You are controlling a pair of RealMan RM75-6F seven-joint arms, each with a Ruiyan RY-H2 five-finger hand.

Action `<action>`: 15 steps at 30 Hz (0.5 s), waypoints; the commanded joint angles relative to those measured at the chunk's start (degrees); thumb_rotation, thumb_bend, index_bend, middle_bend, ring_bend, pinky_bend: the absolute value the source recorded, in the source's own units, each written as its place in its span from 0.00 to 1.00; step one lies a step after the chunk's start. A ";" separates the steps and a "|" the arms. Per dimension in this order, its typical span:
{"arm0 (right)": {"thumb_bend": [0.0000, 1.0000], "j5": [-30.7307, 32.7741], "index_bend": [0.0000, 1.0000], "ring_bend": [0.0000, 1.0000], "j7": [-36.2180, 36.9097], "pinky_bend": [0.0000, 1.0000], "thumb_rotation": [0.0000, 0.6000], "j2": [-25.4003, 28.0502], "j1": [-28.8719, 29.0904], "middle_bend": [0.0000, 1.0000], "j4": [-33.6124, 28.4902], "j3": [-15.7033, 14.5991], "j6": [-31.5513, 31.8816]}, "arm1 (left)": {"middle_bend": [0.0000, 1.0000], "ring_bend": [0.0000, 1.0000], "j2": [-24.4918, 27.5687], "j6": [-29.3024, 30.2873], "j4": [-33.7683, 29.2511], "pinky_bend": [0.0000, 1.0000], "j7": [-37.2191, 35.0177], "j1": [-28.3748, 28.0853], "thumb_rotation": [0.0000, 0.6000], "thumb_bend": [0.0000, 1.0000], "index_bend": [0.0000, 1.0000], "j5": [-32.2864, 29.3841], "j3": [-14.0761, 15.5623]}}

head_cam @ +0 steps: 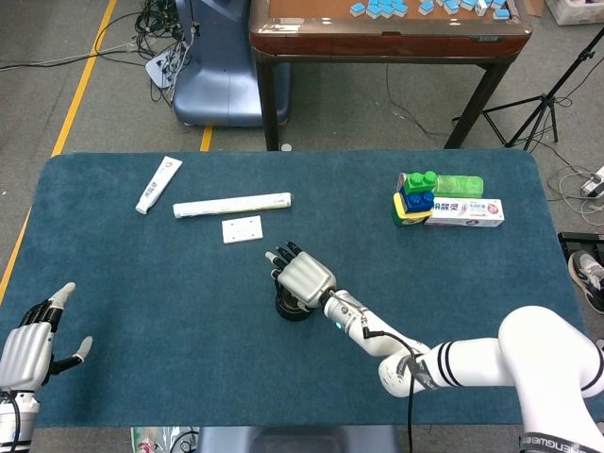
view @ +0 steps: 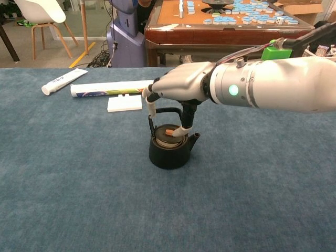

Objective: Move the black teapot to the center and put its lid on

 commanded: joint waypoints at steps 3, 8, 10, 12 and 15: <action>0.26 -3.03 0.28 0.00 2.86 0.00 1.00 4.91 -2.83 0.08 -4.25 0.11 3.45 | 0.13 0.14 0.02 -0.24 0.34 0.13 -0.36 -0.12 1.00 0.30 0.06 -0.40 -0.28; 0.26 -7.50 0.28 0.00 6.86 0.00 1.00 8.56 -5.23 0.08 -7.63 -0.71 3.04 | 0.13 0.14 -0.12 -0.34 0.42 0.13 -0.22 -0.24 1.00 0.30 0.06 -0.34 -0.36; 0.26 -9.11 0.28 0.00 7.30 0.00 1.00 9.06 -5.66 0.08 -8.26 -1.42 2.39 | 0.13 0.14 -0.19 -0.40 0.31 0.13 0.01 -0.29 1.00 0.30 0.06 -0.33 -0.34; 0.26 -10.04 0.28 0.00 7.01 0.00 1.00 9.15 -5.86 0.08 -8.53 -2.17 1.86 | 0.13 0.14 -0.23 -0.41 0.17 0.13 0.18 -0.31 1.00 0.30 0.06 -0.28 -0.32; 0.26 -11.09 0.28 0.00 6.11 0.00 1.00 8.78 -5.97 0.06 -8.88 -3.17 1.12 | 0.13 0.14 -0.22 -0.42 -0.08 0.13 0.46 -0.33 1.00 0.30 0.06 -0.23 -0.30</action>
